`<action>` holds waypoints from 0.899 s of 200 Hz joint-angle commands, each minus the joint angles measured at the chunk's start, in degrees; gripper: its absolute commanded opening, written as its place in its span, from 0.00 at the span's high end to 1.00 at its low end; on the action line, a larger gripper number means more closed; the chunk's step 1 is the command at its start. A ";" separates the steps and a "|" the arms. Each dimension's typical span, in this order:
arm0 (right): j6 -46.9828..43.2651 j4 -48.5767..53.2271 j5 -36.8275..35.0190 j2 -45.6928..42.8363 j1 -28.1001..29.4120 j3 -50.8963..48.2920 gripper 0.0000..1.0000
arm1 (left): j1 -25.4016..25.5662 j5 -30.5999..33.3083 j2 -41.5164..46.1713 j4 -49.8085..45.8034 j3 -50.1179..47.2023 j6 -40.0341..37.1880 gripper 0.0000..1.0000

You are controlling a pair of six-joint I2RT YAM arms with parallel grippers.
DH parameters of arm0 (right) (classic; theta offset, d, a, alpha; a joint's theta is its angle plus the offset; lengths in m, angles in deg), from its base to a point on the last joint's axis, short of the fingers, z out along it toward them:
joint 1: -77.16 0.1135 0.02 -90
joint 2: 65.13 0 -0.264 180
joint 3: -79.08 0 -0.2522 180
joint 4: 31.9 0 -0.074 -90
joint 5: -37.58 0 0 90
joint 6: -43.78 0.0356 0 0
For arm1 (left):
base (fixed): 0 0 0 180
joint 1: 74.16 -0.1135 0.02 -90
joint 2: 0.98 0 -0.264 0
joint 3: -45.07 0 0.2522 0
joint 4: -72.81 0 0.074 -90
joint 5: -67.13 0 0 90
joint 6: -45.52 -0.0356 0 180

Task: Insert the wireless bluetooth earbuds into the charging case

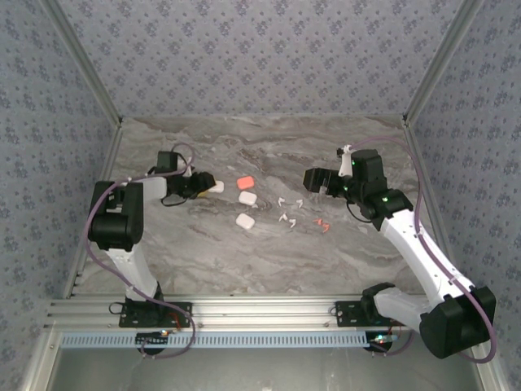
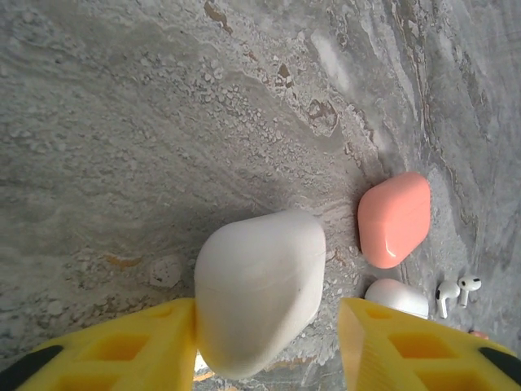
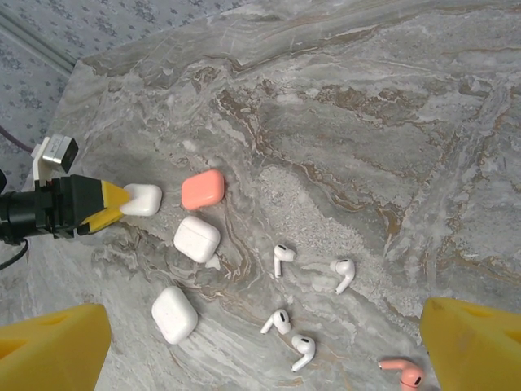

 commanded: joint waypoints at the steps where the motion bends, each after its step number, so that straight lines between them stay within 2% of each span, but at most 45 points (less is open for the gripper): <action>1: -1.18 2.38 -0.29 0.28 -0.03 0.99 0.00 | -0.98 1.38 1.18 -3.50 2.03 -2.21 0.48; 20: -3.08 4.87 -1.00 1.32 0.78 1.78 0.00 | -1.88 1.67 4.39 -3.66 1.36 -2.68 0.40; 43: -5.77 8.61 -3.32 4.43 2.83 3.15 0.00 | -2.39 4.28 11.86 -3.61 -1.25 -3.68 0.38; 80: -8.71 11.87 -12.07 11.87 12.25 6.41 0.00 | -2.38 10.64 28.63 -0.77 -9.17 -2.96 0.29; 132: -13.57 16.11 -17.15 26.95 25.69 16.54 0.00 | -2.98 22.52 51.11 0.66 -21.21 -2.51 0.11; 163: -17.35 18.92 -19.71 37.26 31.80 23.99 0.00 | -4.16 25.34 58.90 -1.12 -24.90 -1.35 0.01; 180: -19.06 19.27 -19.92 41.84 33.62 27.15 0.00 | -4.51 25.55 60.77 -2.64 -25.44 -1.25 0.01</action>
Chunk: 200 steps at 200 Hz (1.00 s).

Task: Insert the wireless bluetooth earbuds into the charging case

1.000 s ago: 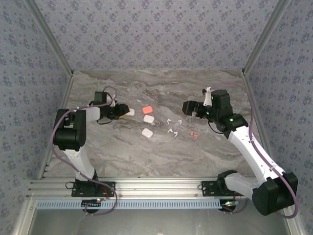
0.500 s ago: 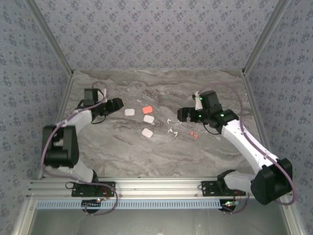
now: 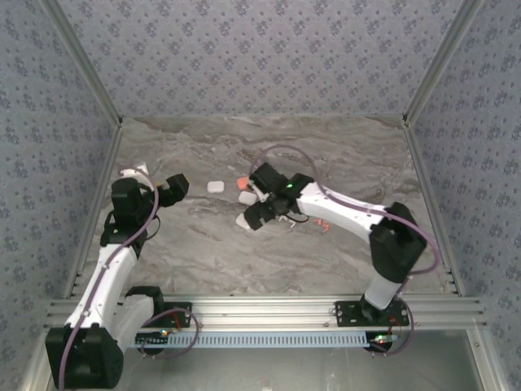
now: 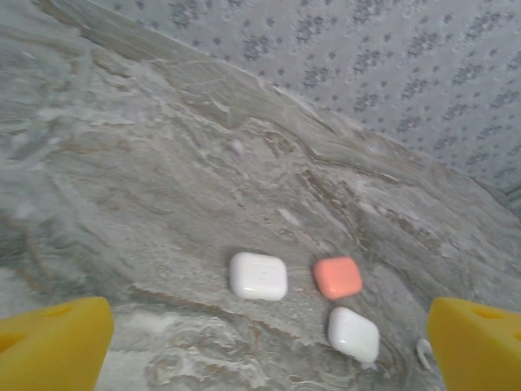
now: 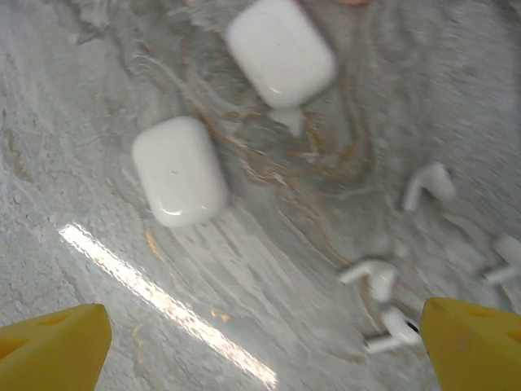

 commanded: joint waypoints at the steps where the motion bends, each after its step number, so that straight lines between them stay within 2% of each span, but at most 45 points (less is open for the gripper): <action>1: -4.38 3.95 -2.94 5.43 2.37 4.80 0.00 | -0.76 3.06 2.59 -1.67 -0.53 0.44 0.01; 58: -8.01 5.41 -2.15 17.10 4.69 12.95 0.07 | -0.88 1.85 3.45 -3.34 -0.01 -0.27 0.01; 121: -7.76 4.80 -0.69 22.37 4.52 15.34 0.17 | -0.84 1.43 2.75 -2.82 0.03 -0.09 0.01; 145: -7.50 4.59 -0.12 23.56 4.36 15.33 0.23 | -0.84 0.96 2.11 -2.40 0.16 0.08 0.01; 200: -7.40 3.65 -0.17 23.32 3.73 14.50 0.45 | -0.83 0.12 1.33 -1.67 0.52 0.44 0.01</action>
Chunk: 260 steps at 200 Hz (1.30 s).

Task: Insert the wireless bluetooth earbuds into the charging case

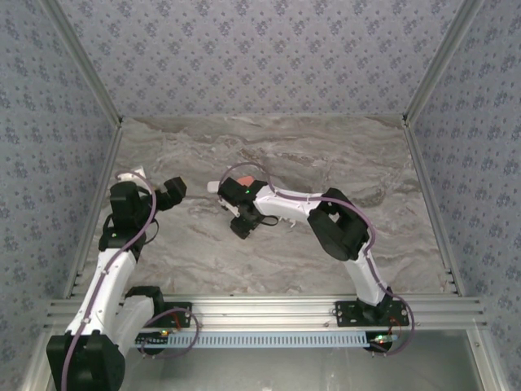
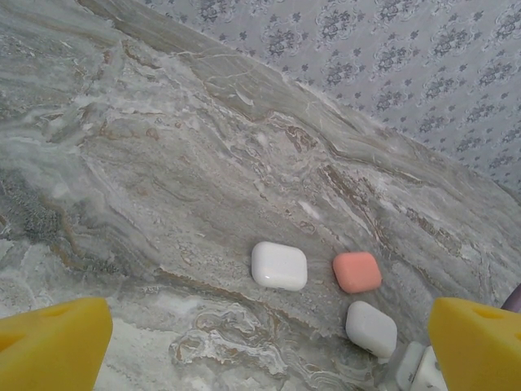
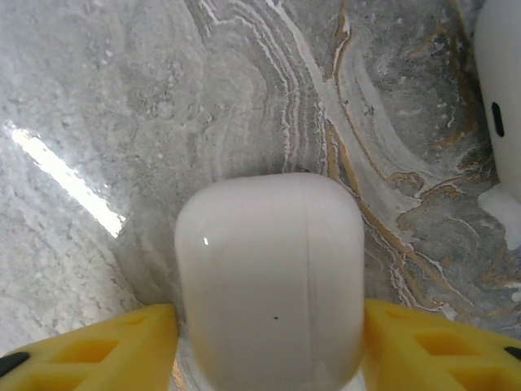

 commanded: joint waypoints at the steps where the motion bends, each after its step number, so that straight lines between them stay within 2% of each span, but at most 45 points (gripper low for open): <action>1: -0.33 0.39 -0.15 0.68 -0.54 0.53 0.45 | -0.26 -1.16 -0.10 1.04 1.04 0.44 0.01; 18: -0.59 -2.20 -0.44 -1.61 -0.70 -1.48 0.52 | -0.27 -1.99 -0.36 0.92 1.13 0.11 0.01; 44: -1.18 -5.64 -2.04 -7.67 -1.24 -4.93 0.56 | -0.30 -5.94 -0.81 0.25 1.71 -0.53 0.01; 96: -6.94 -17.02 -1.42 -27.13 -4.19 -17.52 0.57 | 0.84 -24.00 -2.08 3.26 5.89 0.87 0.09; 120: -10.67 -21.01 -1.17 -36.02 -5.51 -21.85 0.57 | 4.85 -29.71 -3.78 3.03 9.89 0.11 0.10; 148: -15.55 -23.67 -0.07 -43.96 -6.74 -25.49 0.57 | 11.76 -34.86 -7.54 2.76 14.65 -1.75 0.11; 198: -21.17 -23.26 0.87 -49.95 -6.65 -26.55 0.57 | 22.64 -37.94 -15.73 6.74 20.46 -2.03 0.13; 260: -21.09 -24.89 3.00 -51.92 -5.32 -27.96 0.57 | 26.70 -38.40 -23.97 10.95 23.58 0.97 0.25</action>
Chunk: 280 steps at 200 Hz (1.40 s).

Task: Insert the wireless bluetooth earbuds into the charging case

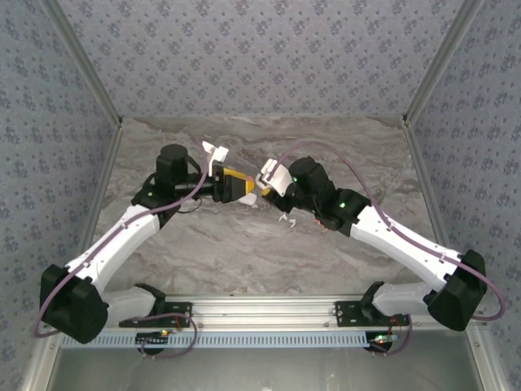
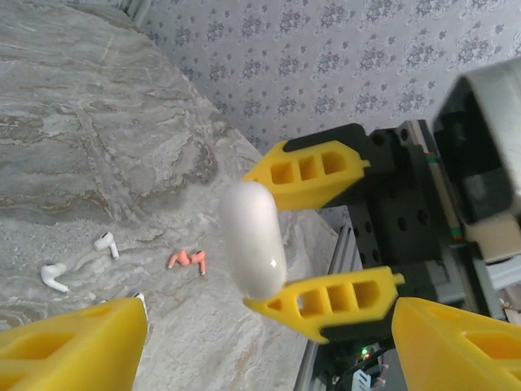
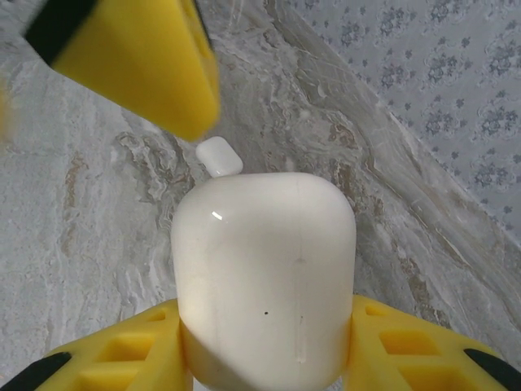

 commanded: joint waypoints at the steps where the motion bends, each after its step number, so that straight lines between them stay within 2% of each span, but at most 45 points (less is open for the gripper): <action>1: -0.99 -1.85 2.00 -1.24 0.68 -0.66 0.57 | 0.87 -1.89 -1.99 4.45 2.23 1.51 0.25; 54: -0.68 -1.97 2.18 -0.54 0.96 0.03 0.56 | 2.45 -2.49 -5.69 7.18 3.00 3.69 0.40; 161: 2.50 0.49 4.35 0.37 -1.53 1.42 0.54 | 3.05 -4.76 -6.22 2.64 5.35 0.08 0.78; 181: 3.56 1.83 8.01 -0.16 -3.42 1.48 0.42 | 3.04 -4.69 -6.05 2.26 5.71 -0.50 0.82; 207: 6.08 1.75 15.99 -2.35 -6.88 -0.08 0.19 | 3.11 -3.97 -5.63 4.16 5.57 -0.97 0.85; 228: 9.77 -0.77 23.91 -5.51 -11.61 -2.99 0.07 | 3.56 -1.43 -4.35 6.89 4.52 -2.43 0.88; 253: 16.62 -7.12 34.27 -9.23 -17.77 -6.77 0.00 | 4.39 2.00 -2.61 11.50 2.50 -4.90 0.91; 280: 23.64 -13.86 39.40 -10.46 -21.78 -9.04 0.00 | 5.99 4.61 -0.54 18.64 -0.48 -7.29 0.92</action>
